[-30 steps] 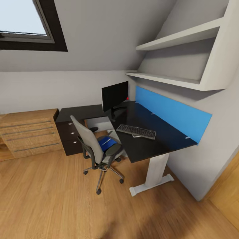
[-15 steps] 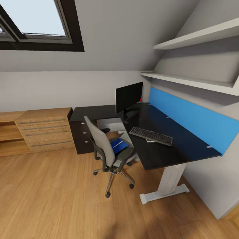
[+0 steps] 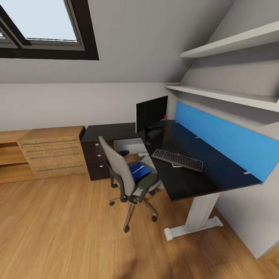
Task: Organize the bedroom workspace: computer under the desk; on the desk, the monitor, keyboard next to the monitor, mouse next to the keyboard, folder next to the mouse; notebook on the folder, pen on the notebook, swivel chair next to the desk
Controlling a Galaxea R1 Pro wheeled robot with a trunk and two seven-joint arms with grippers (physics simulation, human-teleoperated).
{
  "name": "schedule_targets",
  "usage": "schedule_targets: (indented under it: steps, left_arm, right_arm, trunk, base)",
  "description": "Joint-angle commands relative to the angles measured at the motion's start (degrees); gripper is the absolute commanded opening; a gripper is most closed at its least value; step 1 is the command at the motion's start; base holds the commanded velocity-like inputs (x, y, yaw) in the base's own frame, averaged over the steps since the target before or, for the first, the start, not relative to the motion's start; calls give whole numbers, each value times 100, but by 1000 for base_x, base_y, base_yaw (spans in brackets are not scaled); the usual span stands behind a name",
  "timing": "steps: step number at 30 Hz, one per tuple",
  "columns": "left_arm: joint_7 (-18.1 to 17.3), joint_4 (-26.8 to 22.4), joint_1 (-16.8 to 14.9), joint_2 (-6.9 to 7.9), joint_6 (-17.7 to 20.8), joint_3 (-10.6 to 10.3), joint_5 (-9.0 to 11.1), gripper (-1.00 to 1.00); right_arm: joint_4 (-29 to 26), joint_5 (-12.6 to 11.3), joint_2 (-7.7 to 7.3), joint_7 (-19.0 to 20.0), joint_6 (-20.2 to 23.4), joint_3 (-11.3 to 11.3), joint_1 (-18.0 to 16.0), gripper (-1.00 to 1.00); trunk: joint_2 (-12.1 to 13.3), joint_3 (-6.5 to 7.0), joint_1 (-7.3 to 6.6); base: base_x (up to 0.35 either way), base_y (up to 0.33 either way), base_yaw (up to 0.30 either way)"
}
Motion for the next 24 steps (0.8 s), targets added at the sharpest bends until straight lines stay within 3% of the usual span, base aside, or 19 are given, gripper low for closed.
schedule_targets:
  steps: [1, 7, 24]
  left_arm:
    - [-2, 0, -2, -4, -15, 7, 15, 100]
    - [37, -65, -3, -20, -7, 13, 17, 100]
    - [75, -133, -5, -26, 58, 17, 26, 100]
  right_arm:
    - [2, 7, 1, -22, -13, 2, -4, 100]
    - [0, 7, -2, -23, -12, 2, -4, 100]
    - [-2, 7, -2, -22, -12, 2, -4, 100]
  trunk:
    - [-4, -6, 0]
    - [-4, -6, 0]
    - [-686, -311, 374]
  base:
    - [0, 0, 0]
    - [0, 0, 0]
    - [0, 0, 0]
